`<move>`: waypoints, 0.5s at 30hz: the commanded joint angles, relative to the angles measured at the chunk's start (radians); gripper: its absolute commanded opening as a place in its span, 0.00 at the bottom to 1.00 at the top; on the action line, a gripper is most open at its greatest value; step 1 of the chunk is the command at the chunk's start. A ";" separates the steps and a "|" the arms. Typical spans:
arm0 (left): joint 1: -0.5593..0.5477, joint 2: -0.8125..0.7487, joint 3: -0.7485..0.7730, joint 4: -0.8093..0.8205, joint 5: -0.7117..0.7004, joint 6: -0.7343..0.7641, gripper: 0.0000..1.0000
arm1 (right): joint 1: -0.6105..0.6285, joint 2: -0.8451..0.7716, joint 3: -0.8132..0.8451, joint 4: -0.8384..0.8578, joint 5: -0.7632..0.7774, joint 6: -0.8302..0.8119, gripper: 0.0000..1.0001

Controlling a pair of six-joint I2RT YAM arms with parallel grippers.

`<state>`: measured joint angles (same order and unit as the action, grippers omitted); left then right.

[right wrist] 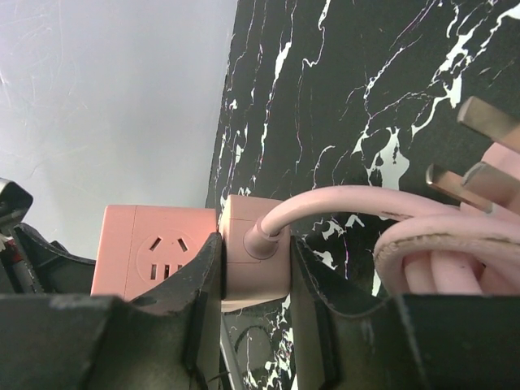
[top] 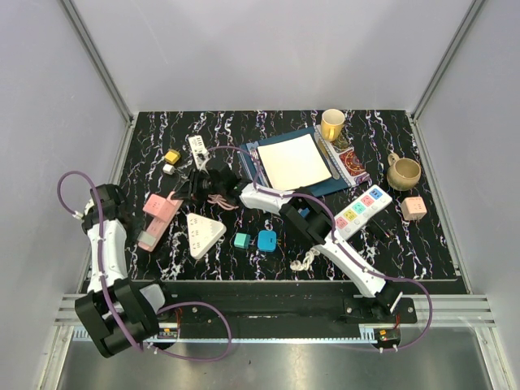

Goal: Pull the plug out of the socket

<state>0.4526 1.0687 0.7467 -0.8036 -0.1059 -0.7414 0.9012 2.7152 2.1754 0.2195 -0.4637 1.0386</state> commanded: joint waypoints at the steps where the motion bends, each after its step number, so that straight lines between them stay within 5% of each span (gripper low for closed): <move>1: 0.006 -0.052 0.062 0.086 -0.043 0.028 0.00 | 0.008 -0.017 -0.058 -0.111 0.077 -0.176 0.00; 15: -0.024 0.020 0.118 0.055 -0.122 0.031 0.00 | 0.015 -0.034 -0.112 -0.144 0.155 -0.252 0.00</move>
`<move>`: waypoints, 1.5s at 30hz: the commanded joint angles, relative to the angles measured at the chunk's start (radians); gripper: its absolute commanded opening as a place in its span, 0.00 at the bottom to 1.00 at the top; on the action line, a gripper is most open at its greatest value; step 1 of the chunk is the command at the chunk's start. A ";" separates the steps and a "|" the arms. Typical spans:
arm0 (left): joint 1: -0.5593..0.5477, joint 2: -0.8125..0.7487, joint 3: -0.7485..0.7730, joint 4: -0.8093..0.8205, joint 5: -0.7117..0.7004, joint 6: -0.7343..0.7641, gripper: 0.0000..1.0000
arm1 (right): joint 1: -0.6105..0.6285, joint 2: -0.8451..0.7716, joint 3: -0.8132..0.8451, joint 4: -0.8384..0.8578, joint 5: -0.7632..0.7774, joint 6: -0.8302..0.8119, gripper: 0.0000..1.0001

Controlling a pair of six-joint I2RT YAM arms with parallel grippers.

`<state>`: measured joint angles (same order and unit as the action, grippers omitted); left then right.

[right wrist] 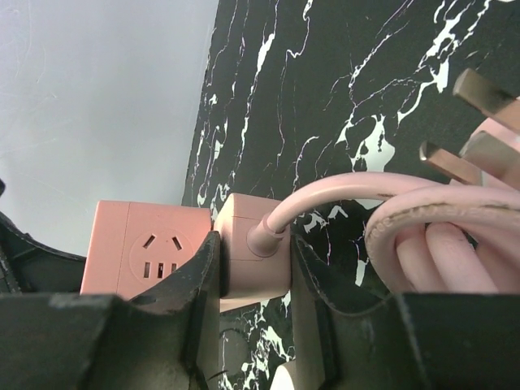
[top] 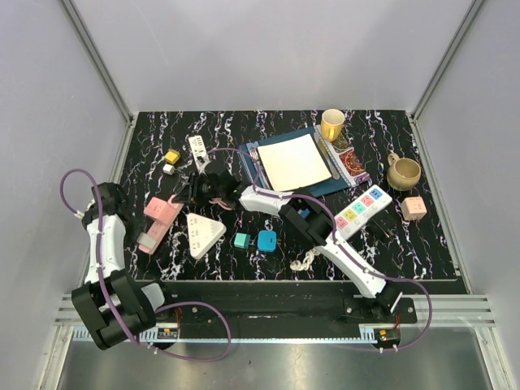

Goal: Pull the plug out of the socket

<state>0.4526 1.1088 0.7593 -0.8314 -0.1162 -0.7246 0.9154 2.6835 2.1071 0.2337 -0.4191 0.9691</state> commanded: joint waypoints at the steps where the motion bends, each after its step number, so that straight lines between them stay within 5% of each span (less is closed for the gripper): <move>1: -0.043 -0.023 0.104 0.086 -0.166 0.019 0.00 | 0.000 -0.004 -0.039 -0.162 0.115 -0.184 0.00; 8: -0.098 0.003 0.129 0.071 -0.189 0.063 0.00 | 0.011 0.019 0.030 -0.211 0.154 -0.191 0.00; 13: 0.009 0.037 0.196 0.015 -0.114 0.060 0.00 | 0.011 0.022 0.004 -0.211 0.163 -0.185 0.00; 20: 0.015 0.053 0.164 0.037 0.038 -0.004 0.00 | 0.011 -0.001 -0.047 -0.180 0.163 -0.190 0.00; 25: -0.173 -0.015 0.178 0.048 -0.247 0.008 0.00 | 0.016 -0.001 -0.030 -0.183 0.171 -0.205 0.00; 31: -0.183 -0.009 0.228 0.015 -0.310 0.040 0.00 | 0.017 -0.002 -0.045 -0.201 0.204 -0.216 0.00; 38: 0.012 0.039 0.236 0.014 -0.071 0.056 0.00 | 0.017 -0.001 -0.052 -0.206 0.210 -0.202 0.00; 45: 0.034 0.077 0.201 0.055 0.039 0.047 0.00 | 0.027 -0.007 -0.041 -0.224 0.220 -0.222 0.00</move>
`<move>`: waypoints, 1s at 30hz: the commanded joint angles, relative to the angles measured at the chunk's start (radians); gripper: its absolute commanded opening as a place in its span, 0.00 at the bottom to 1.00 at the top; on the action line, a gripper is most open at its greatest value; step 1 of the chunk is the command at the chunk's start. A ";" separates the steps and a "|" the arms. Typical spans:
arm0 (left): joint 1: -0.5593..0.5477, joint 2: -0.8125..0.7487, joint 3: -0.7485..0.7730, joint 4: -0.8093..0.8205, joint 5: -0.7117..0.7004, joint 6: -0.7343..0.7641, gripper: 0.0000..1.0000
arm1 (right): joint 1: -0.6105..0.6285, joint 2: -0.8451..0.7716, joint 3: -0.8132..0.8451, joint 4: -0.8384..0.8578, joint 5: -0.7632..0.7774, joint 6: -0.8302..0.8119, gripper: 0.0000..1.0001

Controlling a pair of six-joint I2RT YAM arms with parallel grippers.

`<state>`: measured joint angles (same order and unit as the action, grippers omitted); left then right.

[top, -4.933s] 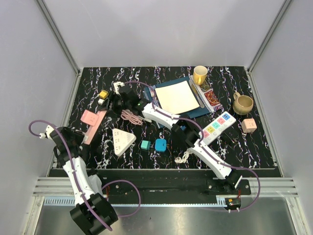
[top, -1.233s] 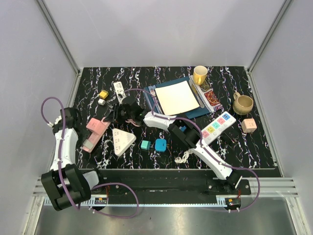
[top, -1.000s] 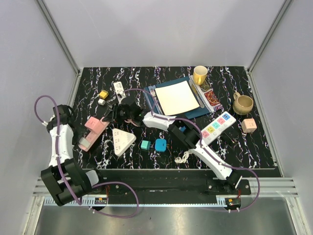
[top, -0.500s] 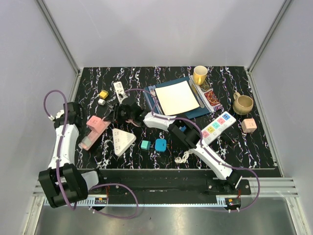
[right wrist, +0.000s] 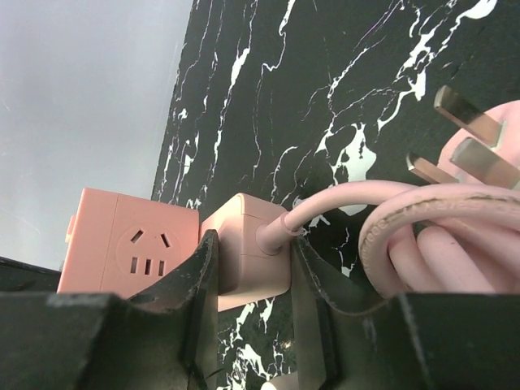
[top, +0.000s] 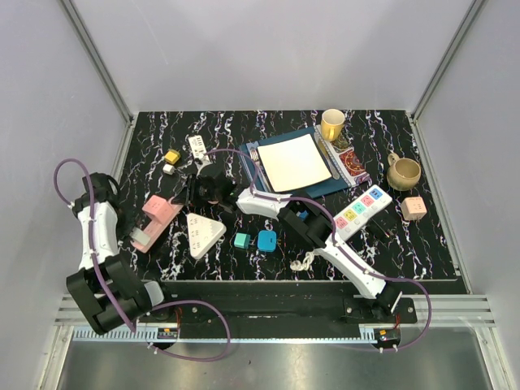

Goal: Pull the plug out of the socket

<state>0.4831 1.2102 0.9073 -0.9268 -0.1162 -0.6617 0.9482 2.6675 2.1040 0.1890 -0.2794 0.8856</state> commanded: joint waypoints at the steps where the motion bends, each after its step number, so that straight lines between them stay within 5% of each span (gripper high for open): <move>1: -0.012 -0.037 0.057 0.155 0.000 0.000 0.00 | -0.006 0.003 -0.041 -0.180 0.085 -0.145 0.00; 4: -0.075 -0.055 0.090 0.134 -0.118 0.019 0.00 | -0.006 -0.003 -0.050 -0.180 0.094 -0.152 0.00; 13: -0.087 -0.075 0.185 0.085 -0.175 0.054 0.00 | -0.006 0.002 -0.059 -0.177 0.086 -0.151 0.00; 21: -0.081 -0.057 0.131 0.089 -0.335 0.033 0.00 | -0.008 -0.021 -0.084 -0.151 0.083 -0.136 0.00; 30: -0.069 0.044 0.075 0.144 -0.266 0.048 0.00 | -0.006 -0.038 -0.121 -0.114 0.068 -0.120 0.04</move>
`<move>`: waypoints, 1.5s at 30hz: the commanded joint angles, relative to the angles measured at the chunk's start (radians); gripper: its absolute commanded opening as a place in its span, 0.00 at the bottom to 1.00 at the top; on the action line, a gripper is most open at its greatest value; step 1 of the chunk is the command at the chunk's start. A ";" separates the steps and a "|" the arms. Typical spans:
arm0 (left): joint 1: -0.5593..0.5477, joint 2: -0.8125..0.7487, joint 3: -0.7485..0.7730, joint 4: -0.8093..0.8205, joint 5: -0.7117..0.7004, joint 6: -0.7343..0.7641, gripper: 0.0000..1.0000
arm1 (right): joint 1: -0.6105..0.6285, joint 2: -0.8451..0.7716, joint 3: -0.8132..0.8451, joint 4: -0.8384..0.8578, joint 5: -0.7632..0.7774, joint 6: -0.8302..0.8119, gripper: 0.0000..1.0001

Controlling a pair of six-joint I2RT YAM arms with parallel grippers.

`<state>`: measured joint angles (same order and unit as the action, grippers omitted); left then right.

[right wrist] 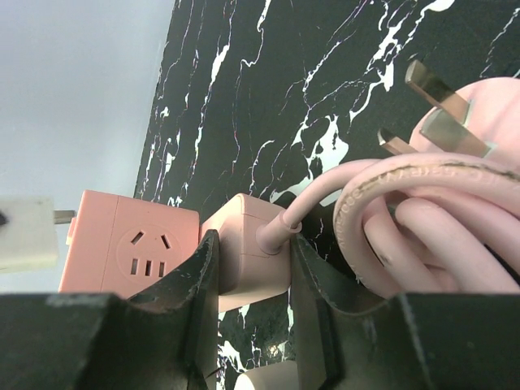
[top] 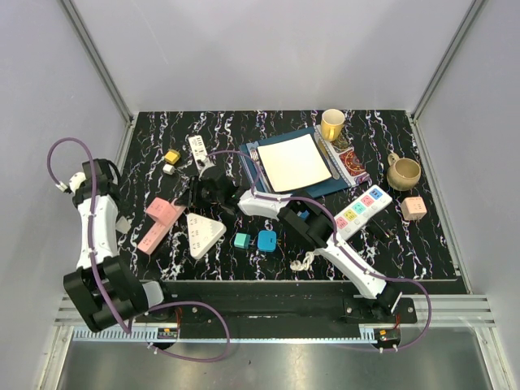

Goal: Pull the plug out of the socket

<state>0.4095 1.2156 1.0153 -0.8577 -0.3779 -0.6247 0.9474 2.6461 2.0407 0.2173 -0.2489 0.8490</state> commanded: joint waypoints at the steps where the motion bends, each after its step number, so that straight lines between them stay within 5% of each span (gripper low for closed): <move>1: 0.006 0.050 -0.040 0.083 -0.016 0.011 0.00 | -0.004 -0.020 -0.062 -0.134 0.039 -0.079 0.04; 20: 0.048 0.245 0.000 0.000 -0.153 -0.032 0.12 | -0.006 -0.037 -0.065 -0.122 0.026 -0.067 0.04; 23: 0.048 0.246 0.000 0.002 -0.147 -0.030 0.20 | -0.007 -0.037 -0.062 -0.121 0.020 -0.064 0.04; 25: 0.049 0.246 -0.001 0.002 -0.147 -0.030 0.38 | -0.006 -0.038 -0.063 -0.122 0.019 -0.062 0.04; 34: 0.049 0.205 -0.004 -0.001 -0.148 -0.029 0.77 | -0.007 -0.051 -0.073 -0.121 0.019 -0.064 0.04; 40: 0.032 0.078 -0.003 0.045 -0.116 0.028 0.84 | -0.007 -0.054 -0.071 -0.124 0.011 -0.073 0.04; 45: 0.005 0.018 -0.026 0.138 0.086 0.121 0.84 | -0.006 -0.057 -0.071 -0.124 0.000 -0.083 0.04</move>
<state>0.4339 1.2823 0.9741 -0.8246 -0.4332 -0.5865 0.9474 2.6247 2.0033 0.2337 -0.2531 0.8558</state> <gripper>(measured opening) 0.840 0.370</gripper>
